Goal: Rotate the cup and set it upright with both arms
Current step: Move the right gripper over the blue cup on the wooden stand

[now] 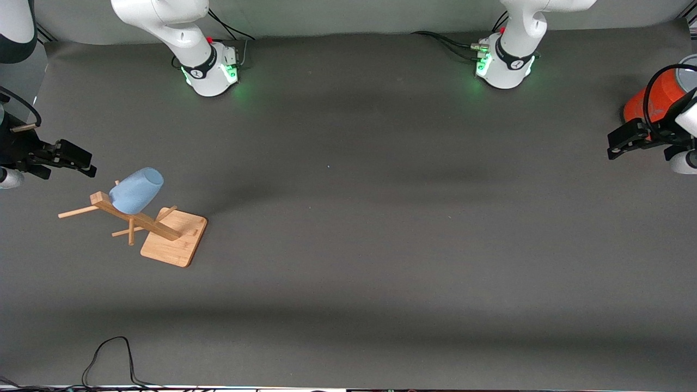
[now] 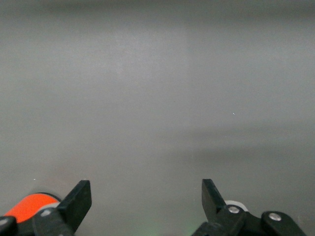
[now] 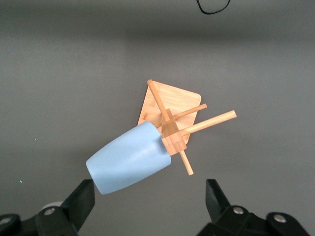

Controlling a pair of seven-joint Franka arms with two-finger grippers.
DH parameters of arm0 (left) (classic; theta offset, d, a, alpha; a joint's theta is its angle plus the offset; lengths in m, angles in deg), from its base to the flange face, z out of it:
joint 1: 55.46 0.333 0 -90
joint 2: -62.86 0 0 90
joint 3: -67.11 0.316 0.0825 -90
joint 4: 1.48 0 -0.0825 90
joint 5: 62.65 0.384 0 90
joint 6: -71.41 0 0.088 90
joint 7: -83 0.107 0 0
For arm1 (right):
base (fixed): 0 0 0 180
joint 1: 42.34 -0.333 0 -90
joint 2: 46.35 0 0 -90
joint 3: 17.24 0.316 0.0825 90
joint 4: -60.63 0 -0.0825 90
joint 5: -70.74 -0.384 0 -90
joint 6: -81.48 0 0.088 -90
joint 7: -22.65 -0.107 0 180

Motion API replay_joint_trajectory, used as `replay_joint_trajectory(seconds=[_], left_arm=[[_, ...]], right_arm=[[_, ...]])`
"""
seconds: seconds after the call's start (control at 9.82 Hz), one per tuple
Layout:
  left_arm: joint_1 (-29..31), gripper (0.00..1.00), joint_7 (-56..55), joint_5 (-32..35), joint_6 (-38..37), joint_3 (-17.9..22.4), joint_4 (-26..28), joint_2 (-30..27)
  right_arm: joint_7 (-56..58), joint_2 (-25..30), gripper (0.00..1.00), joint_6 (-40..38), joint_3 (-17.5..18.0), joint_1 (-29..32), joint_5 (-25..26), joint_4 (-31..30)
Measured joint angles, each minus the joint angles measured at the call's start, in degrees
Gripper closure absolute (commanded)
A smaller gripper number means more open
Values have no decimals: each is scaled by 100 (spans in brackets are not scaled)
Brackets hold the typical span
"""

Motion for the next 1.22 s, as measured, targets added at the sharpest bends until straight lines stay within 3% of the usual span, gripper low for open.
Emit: replay_joint_trajectory(seconds=[0.92,1.22], left_arm=[[-17,0,24,-3,40,-28,-144,1],[-20,0,26,-3,41,-30,-144,2]], right_arm=[[-25,-35,0,17,-8,3,0,13],[-1610,-35,0,13,9,-9,-7,22]])
